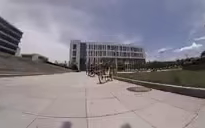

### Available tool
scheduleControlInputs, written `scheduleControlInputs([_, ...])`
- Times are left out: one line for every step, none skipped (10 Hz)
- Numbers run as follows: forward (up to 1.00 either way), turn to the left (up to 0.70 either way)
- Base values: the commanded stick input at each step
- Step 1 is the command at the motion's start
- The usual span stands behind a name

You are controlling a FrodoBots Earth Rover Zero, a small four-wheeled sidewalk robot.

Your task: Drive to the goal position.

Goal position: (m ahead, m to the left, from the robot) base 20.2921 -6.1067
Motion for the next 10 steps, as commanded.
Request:
scheduleControlInputs([0.7, 0.08])
scheduleControlInputs([0.7, 0.24])
scheduleControlInputs([0.7, 0.35])
scheduleControlInputs([0.7, 0.35])
scheduleControlInputs([0.7, 0.35])
scheduleControlInputs([0.7, 0.35])
scheduleControlInputs([0.7, 0.32])
scheduleControlInputs([0.7, 0.24])
scheduleControlInputs([0.7, 0.15])
scheduleControlInputs([0.7, 0.07])
